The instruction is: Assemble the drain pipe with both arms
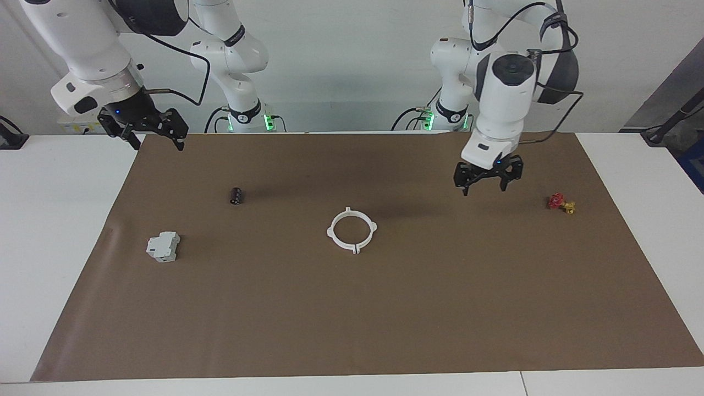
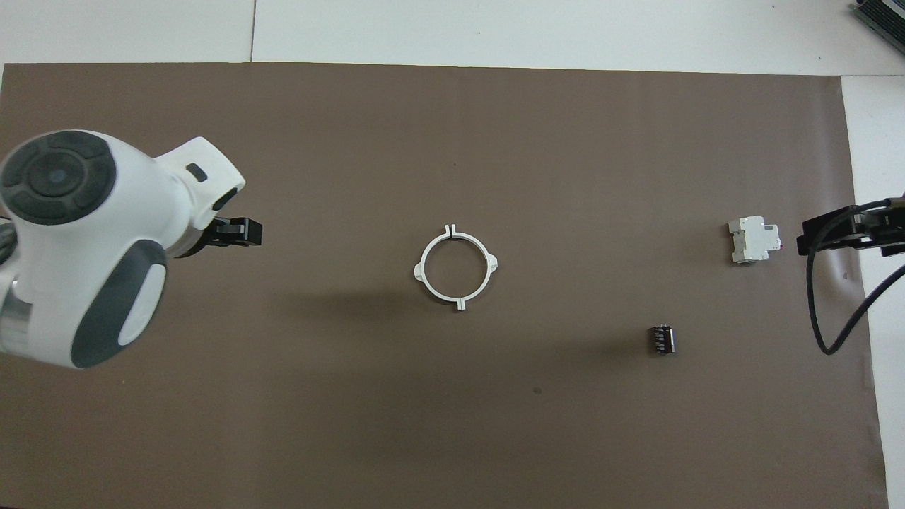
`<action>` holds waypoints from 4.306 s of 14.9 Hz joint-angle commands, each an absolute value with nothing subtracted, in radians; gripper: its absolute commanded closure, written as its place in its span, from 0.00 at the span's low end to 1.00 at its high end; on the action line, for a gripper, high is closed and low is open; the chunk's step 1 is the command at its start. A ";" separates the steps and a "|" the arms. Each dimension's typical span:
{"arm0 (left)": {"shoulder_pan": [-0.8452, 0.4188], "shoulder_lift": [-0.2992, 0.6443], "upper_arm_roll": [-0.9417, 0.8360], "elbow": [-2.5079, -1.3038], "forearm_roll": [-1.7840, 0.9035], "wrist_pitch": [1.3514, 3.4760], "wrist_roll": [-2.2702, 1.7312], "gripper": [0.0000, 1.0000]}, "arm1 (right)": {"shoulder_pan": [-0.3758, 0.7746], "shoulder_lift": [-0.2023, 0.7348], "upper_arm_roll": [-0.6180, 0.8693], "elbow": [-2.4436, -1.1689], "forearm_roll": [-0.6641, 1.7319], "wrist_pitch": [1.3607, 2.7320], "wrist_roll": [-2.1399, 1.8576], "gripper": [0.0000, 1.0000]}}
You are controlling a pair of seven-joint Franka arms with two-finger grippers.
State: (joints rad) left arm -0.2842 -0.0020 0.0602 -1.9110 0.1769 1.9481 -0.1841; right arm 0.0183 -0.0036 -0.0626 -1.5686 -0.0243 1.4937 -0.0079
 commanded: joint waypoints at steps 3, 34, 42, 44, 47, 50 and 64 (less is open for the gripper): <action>-0.054 -0.051 0.046 -1.939 0.091 1.944 0.183 0.00 | 0.006 -0.003 -0.058 -1.574 -0.009 1.509 -0.003 0.00; -0.069 -0.117 -0.020 -1.893 0.032 1.933 0.173 0.00 | 0.015 -0.005 -0.058 -1.574 -0.020 1.503 -0.003 0.00; -0.069 -0.121 -0.021 -1.885 0.032 1.922 0.169 0.00 | 0.015 -0.005 -0.058 -1.575 -0.020 1.503 -0.003 0.00; -0.067 -0.123 -0.021 -1.872 0.032 1.887 0.169 0.00 | 0.015 -0.005 -0.058 -1.575 -0.020 1.503 -0.003 0.00; -0.066 -0.138 -0.017 -1.800 0.032 1.755 0.172 0.00 | 0.015 -0.006 -0.058 -1.575 -0.020 1.503 -0.003 0.00; -0.064 -0.140 -0.015 -1.746 0.032 1.672 0.172 0.00 | 0.015 -0.006 -0.058 -1.575 -0.020 1.509 -0.003 0.00; -0.060 -0.192 -0.009 -1.747 0.032 1.640 0.172 0.00 | 0.015 -0.006 -0.058 -1.578 -0.018 1.506 -0.005 0.00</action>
State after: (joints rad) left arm -0.0606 -0.1789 -0.0125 -1.7471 0.0446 1.6561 0.1790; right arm 0.0197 -0.0038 -0.0625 -1.5731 -0.0244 1.4978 -0.0079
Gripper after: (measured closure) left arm 0.000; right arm 0.000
